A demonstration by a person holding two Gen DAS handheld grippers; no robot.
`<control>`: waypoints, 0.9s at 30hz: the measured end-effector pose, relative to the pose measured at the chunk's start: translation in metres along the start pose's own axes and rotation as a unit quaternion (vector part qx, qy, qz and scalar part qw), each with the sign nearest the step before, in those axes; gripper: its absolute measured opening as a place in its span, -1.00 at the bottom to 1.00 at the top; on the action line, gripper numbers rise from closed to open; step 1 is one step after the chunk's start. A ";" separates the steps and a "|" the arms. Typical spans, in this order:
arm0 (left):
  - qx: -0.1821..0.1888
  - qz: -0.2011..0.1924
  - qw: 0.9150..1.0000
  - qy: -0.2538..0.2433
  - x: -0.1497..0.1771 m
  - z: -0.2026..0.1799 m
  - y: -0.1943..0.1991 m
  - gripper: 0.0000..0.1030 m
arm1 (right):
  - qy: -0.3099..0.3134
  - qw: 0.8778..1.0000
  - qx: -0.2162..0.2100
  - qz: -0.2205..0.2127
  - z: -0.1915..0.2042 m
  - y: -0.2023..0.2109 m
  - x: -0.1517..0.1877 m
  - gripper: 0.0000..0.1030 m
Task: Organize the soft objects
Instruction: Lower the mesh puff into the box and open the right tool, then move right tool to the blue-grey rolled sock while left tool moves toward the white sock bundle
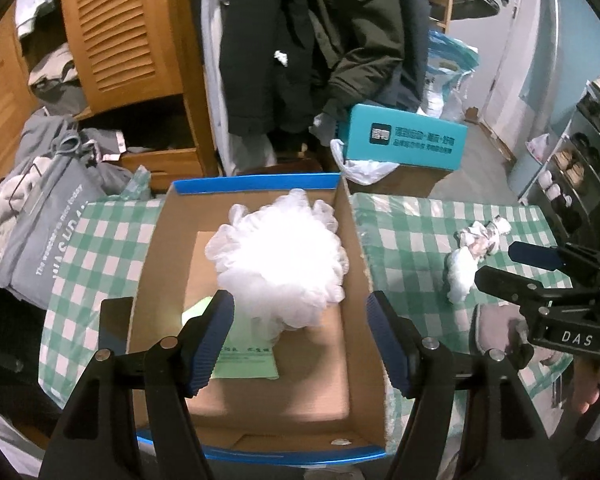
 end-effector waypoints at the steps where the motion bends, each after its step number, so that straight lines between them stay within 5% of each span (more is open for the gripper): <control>1: 0.002 0.000 1.000 -0.003 0.000 -0.003 0.000 0.36 | -0.003 1.000 0.001 0.000 -0.004 0.001 0.001 0.38; 27: 0.018 0.032 0.996 -0.083 0.011 -0.097 -0.017 0.56 | -0.062 0.997 0.043 -0.003 -0.096 0.052 0.058 0.53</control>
Point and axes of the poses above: each gripper's, at about its wrist camera, not at the fingertips, and y roughly against the way its jaws point, z to its left, x to its underside, the point moved 3 cm from there along -y, roughly the way its jaws point, and after that the axes turned 2 degrees about x, right-handed, at the moved point
